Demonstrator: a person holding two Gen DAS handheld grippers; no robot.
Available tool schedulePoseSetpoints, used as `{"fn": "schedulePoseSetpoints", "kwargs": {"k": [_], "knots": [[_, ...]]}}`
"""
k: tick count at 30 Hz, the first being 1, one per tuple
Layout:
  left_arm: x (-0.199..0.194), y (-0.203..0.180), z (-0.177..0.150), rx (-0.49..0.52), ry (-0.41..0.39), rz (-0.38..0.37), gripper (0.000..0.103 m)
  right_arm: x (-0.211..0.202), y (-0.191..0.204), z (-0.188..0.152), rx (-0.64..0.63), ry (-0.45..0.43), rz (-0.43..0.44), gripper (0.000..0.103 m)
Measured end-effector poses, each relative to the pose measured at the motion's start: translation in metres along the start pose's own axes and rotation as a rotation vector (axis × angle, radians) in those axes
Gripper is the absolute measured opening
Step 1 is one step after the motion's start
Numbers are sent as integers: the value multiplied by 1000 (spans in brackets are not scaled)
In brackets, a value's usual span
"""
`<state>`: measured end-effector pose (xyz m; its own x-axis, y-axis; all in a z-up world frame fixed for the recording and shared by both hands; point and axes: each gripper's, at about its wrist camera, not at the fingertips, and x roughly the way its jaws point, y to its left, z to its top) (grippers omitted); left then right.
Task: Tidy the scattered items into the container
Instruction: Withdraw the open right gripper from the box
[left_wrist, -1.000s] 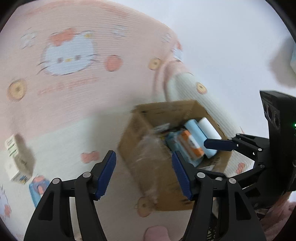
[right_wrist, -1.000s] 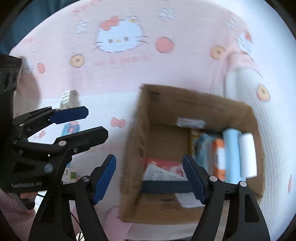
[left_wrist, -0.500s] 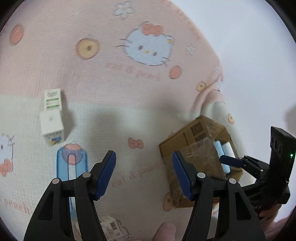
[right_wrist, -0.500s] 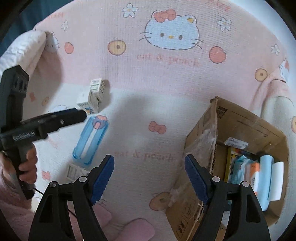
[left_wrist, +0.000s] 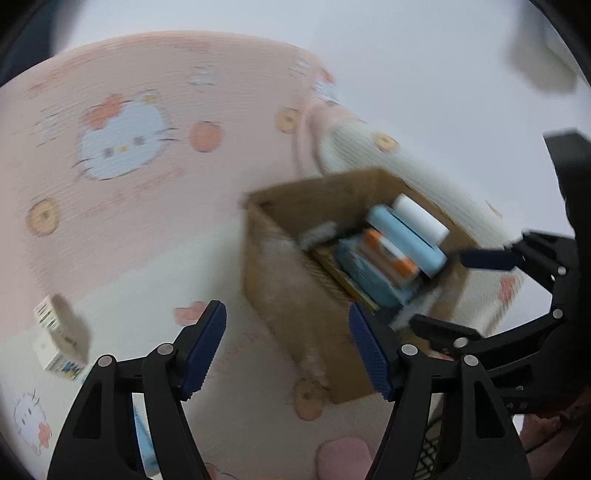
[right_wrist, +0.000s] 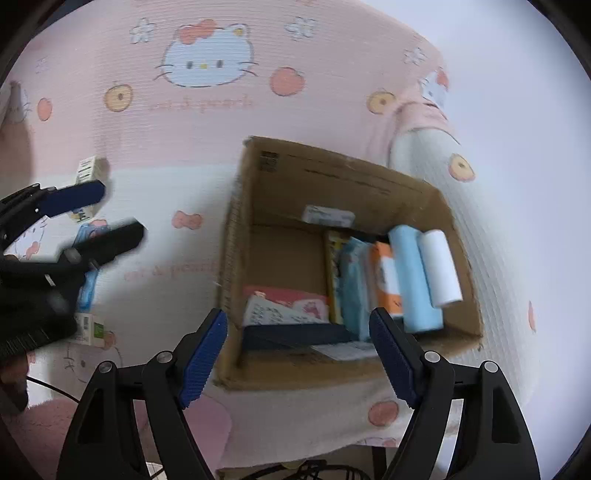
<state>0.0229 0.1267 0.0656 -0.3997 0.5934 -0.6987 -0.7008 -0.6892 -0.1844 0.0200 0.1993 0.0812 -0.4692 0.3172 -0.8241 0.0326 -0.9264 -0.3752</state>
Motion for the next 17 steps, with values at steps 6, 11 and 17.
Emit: {"fn": "schedulePoseSetpoints", "kwargs": {"k": [6, 11, 17], "knots": [[15, -28, 5, 62, 49, 1, 73, 6, -22, -18, 5, 21, 21, 78], [25, -37, 10, 51, 68, -3, 73, 10, -46, -25, 76, 19, 15, 78], [27, -42, 9, 45, 72, -12, 73, 13, -53, -29, 81, 17, 46, 78]]}}
